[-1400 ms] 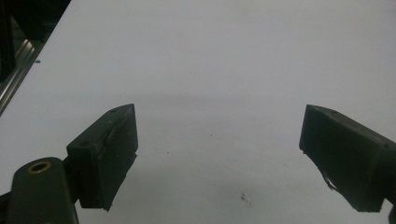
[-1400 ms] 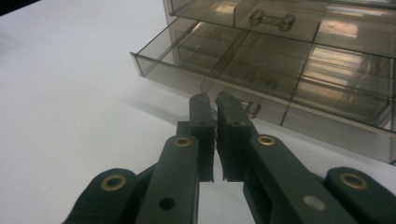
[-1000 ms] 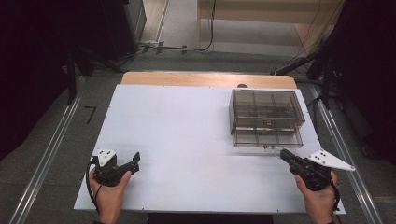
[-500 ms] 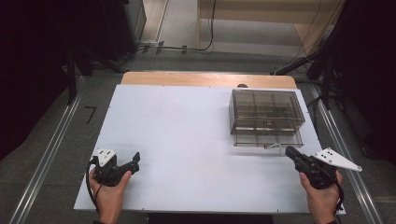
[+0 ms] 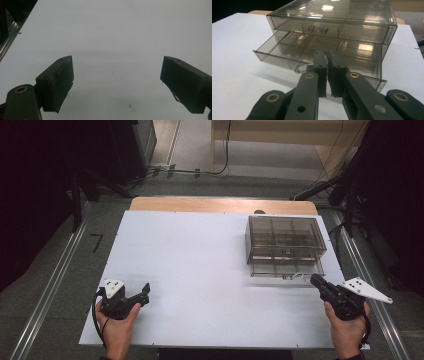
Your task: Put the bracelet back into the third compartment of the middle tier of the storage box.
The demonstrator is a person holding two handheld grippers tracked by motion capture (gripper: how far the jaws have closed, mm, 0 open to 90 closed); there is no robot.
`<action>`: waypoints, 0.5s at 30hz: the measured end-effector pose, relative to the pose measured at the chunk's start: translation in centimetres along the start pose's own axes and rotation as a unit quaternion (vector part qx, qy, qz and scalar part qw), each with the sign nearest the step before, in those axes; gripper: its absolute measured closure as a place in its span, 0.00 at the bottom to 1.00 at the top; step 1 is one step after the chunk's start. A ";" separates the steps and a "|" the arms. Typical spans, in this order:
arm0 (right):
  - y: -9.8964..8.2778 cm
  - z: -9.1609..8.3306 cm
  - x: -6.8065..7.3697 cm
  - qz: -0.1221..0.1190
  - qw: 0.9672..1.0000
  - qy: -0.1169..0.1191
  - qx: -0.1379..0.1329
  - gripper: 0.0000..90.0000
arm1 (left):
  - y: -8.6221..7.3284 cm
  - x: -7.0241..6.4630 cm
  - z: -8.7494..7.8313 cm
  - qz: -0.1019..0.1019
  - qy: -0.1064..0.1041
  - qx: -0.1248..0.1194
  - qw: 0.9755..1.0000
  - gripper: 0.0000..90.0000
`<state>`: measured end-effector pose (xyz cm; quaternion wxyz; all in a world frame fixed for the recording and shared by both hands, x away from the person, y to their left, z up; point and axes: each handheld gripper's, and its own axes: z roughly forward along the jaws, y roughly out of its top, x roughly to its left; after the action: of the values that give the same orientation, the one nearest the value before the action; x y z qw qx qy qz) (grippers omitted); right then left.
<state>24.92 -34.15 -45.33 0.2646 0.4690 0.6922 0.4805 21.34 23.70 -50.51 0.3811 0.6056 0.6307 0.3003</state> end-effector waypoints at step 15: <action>0.3 0.2 -0.7 0.008 1.000 -0.014 -0.010 0.93 | 0.0 0.0 0.0 0.001 -0.001 0.001 1.000 0.13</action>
<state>25.46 -34.66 -45.23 0.2748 0.4783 0.6799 0.4831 21.36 23.68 -50.52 0.3808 0.6066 0.6302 0.2998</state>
